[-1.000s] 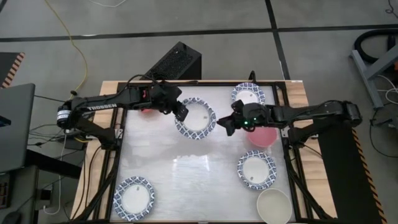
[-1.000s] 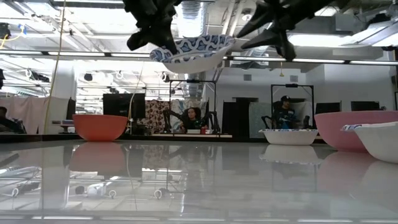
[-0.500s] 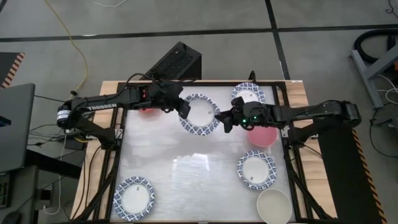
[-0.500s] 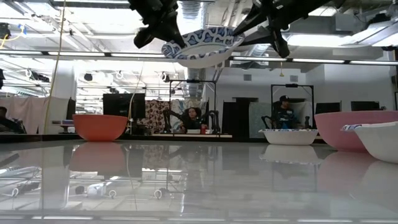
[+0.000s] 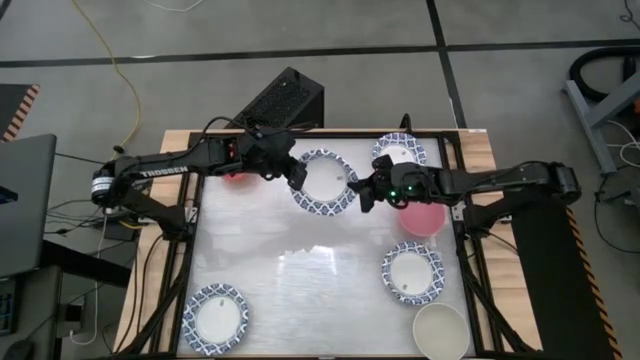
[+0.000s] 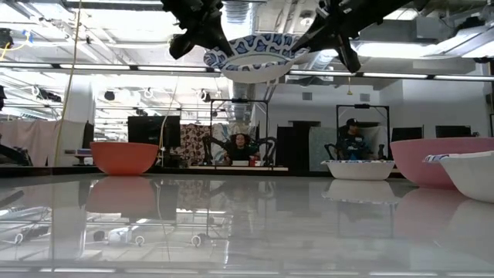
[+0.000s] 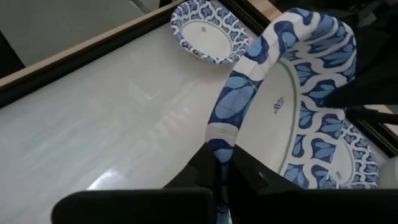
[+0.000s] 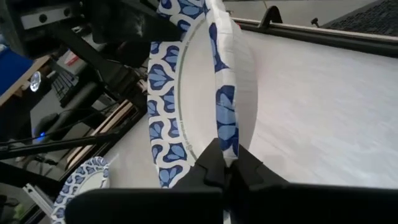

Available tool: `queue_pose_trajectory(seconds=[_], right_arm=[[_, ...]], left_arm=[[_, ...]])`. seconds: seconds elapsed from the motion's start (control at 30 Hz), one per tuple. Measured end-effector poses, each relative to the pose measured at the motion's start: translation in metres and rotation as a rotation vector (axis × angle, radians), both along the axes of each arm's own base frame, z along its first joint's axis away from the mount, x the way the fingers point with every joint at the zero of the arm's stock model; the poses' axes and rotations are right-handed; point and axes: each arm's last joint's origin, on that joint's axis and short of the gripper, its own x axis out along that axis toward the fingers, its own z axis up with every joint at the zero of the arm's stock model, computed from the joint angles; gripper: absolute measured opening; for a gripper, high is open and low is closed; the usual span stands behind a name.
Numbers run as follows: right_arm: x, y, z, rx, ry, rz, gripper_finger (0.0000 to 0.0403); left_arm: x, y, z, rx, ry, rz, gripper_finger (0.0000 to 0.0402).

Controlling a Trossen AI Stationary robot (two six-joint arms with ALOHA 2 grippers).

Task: Nest bowls inside each other by size order
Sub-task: Stack the top left blue bowl on top of the bottom right blue bowl

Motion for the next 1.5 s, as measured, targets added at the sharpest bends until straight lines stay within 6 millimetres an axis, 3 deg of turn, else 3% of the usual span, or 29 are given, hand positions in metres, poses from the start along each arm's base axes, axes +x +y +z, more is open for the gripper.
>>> queue_pose_trajectory(seconds=[0.17, 0.4, 0.6, 0.73, 1.1, 1.5], right_arm=[[-0.002, 0.000, 0.001, 0.017, -0.009, -0.006, 0.0006], [-0.005, 0.000, 0.001, 0.076, -0.003, -0.024, 0.0003], [-0.028, 0.007, 0.003, 0.206, 0.059, -0.047, 0.0002], [-0.050, 0.015, 0.009, 0.281, 0.079, -0.043, 0.0002], [-0.118, 0.047, 0.012, 0.579, 0.213, 0.005, 0.0002], [-0.157, 0.076, -0.010, 0.762, 0.550, -0.072, 0.0002]], left_arm=[[0.001, -0.004, 0.000, 0.060, 0.023, -0.086, 0.0026], [0.002, -0.009, 0.000, 0.089, 0.036, -0.197, 0.0119], [-0.007, -0.013, 0.012, 0.102, 0.028, -0.270, 0.0203], [-0.018, -0.015, 0.024, 0.112, -0.006, -0.271, 0.0236], [-0.044, -0.020, 0.043, 0.142, -0.041, -0.235, 0.0245], [-0.047, -0.021, 0.037, 0.056, 0.008, -0.198, 0.0245]])
